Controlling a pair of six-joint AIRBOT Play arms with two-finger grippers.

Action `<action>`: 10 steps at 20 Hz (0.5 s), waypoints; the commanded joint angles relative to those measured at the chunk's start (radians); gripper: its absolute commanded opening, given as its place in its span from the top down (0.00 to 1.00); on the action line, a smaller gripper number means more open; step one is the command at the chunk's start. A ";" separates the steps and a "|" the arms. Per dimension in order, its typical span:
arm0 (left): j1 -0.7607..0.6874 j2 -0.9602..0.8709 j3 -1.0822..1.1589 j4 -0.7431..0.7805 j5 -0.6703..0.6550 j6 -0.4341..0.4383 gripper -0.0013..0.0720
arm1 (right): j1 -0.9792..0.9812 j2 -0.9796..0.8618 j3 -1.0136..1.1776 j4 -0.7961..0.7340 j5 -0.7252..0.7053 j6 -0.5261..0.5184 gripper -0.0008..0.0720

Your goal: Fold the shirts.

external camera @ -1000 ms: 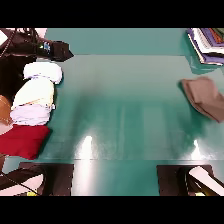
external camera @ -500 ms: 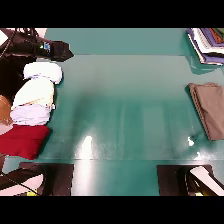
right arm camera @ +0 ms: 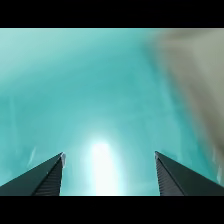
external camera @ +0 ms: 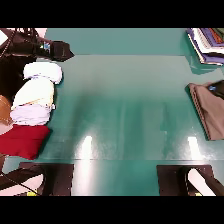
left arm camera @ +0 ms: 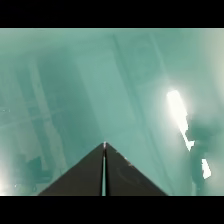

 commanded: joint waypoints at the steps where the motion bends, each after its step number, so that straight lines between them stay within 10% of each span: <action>1: 0.000 0.000 0.000 -0.003 0.011 0.002 0.95 | 0.309 0.010 0.008 0.007 -0.070 0.000 0.13; 3: 0.000 0.000 0.000 -0.003 0.011 0.002 0.95 | 0.412 0.010 0.008 0.006 -0.102 0.000 0.28; 5: 0.000 0.000 0.000 -0.003 0.011 0.002 0.95 | 0.476 0.010 0.008 0.002 -0.111 0.000 0.85; 6: 0.000 0.000 0.000 -0.003 0.011 0.002 0.95 | 0.492 0.010 0.008 0.003 -0.108 0.001 0.97; 10: 0.000 0.000 0.000 -0.003 0.011 0.002 0.95 | 0.502 0.011 0.008 0.003 -0.100 0.011 0.97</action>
